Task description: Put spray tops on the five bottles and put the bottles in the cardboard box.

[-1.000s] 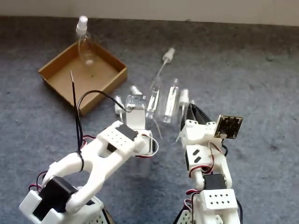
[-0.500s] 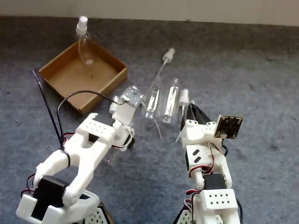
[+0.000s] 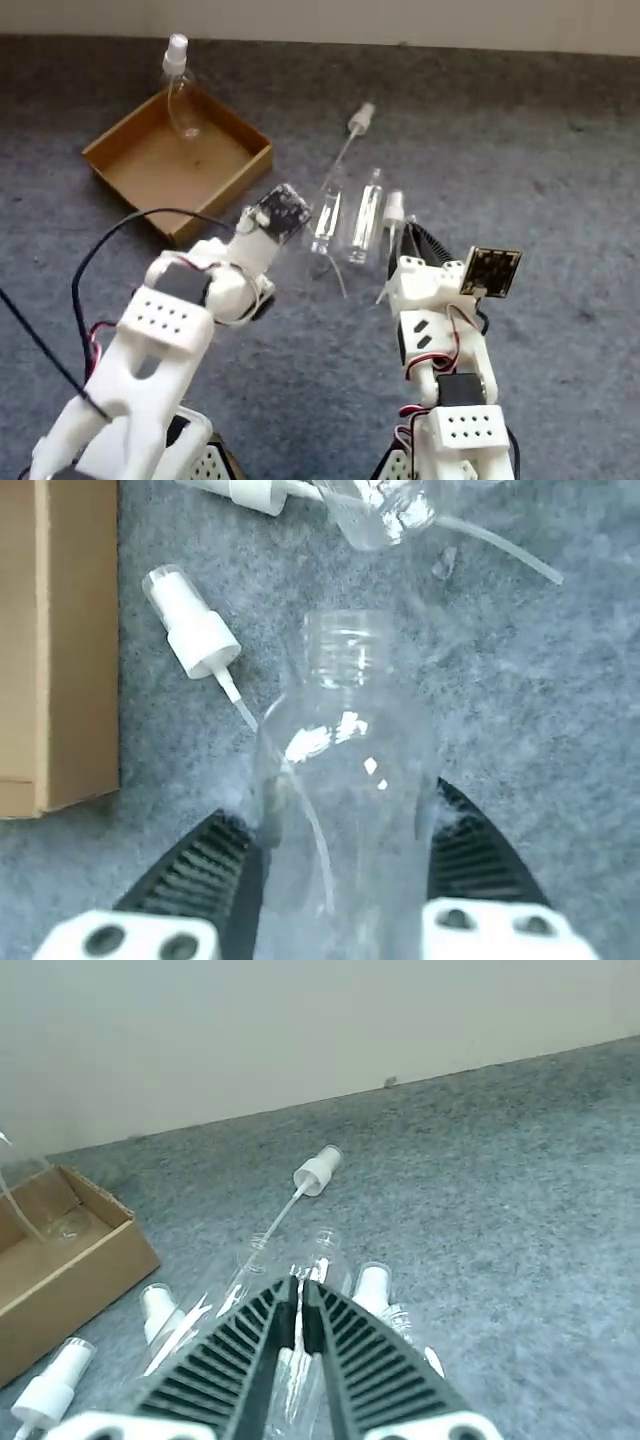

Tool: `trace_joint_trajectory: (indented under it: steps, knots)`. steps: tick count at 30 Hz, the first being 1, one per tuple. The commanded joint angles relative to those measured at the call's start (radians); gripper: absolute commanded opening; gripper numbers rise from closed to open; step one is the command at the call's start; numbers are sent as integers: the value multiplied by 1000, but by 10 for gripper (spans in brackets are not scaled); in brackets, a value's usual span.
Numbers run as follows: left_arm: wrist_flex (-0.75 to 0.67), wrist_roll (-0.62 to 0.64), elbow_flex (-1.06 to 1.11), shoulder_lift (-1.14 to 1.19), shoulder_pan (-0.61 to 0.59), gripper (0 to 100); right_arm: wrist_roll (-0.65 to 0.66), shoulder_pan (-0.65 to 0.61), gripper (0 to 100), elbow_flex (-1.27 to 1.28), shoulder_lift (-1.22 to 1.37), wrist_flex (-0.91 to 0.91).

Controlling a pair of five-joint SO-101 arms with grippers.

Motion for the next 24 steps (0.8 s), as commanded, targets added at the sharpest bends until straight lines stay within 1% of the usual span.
trace_joint_trajectory:
  steps: [1, 4, 8, 12, 14, 20, 24]
  knots:
    - [-110, -5, 84, -150, -7, 70, -2, 71, 14, 107, -13, 18]
    - [-166, -3, 139, -216, 2, 70, -2, 85, 14, 33, -13, 150]
    - [-192, 3, 156, -252, 38, 70, 18, 90, 14, -125, -13, 407]
    - [-192, 143, 153, -262, 68, 70, 141, 88, 14, -231, -7, 529]
    - [-192, 176, 153, -262, 70, 70, 175, 88, 14, -275, -5, 564]
    - [-187, 180, 157, -263, 73, 70, 269, 85, 15, -584, -2, 803]
    - [-186, 176, 157, -263, 148, 70, 321, 85, 15, -796, 10, 955]
